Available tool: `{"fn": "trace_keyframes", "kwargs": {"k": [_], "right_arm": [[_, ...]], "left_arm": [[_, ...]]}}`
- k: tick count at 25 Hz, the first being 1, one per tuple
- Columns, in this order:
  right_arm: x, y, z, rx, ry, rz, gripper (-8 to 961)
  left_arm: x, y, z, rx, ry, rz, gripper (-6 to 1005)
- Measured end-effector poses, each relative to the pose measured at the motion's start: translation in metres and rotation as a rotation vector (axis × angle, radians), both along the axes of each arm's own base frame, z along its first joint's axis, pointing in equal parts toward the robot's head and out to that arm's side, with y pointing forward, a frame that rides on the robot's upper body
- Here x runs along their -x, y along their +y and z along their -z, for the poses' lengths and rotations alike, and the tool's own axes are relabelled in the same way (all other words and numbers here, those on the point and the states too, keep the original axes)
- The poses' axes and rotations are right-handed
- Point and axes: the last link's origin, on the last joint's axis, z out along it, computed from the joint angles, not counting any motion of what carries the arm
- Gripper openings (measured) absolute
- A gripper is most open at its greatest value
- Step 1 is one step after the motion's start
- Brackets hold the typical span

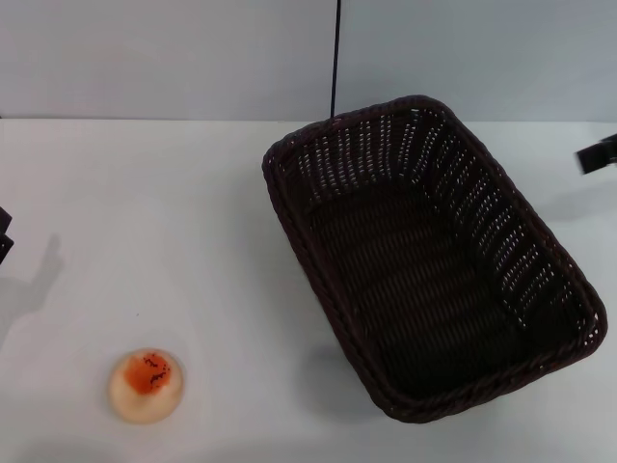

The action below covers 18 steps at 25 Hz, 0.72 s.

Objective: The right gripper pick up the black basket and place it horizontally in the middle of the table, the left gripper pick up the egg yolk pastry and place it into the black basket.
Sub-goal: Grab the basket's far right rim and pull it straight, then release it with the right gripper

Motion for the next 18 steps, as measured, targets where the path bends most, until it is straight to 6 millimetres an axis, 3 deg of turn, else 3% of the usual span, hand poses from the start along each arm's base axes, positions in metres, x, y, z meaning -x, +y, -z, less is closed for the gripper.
{"fn": "trace_keyframes", "kwargs": {"k": [3, 4, 5, 9, 18], "right_arm": [[0.002, 0.009, 0.024, 0.026, -0.038, 0.01, 809], [0.001, 0.014, 0.042, 0.05, -0.067, 0.012, 809], [0.001, 0.014, 0.042, 0.05, -0.067, 0.012, 808], [0.002, 0.023, 0.079, 0.063, -0.094, 0.005, 806], [0.006, 0.029, 0.11, 0.054, -0.119, -0.028, 802]], "left_arm": [[0.001, -0.001, 0.0, 0.0, 0.0, -0.003, 827], [0.0, -0.001, 0.0, -0.001, -0.001, -0.001, 827], [0.0, -0.001, 0.0, -0.001, -0.001, -0.001, 827], [-0.001, -0.001, -0.001, -0.004, -0.003, 0.007, 827], [0.0, -0.004, -0.001, -0.005, -0.005, 0.001, 826]]}}
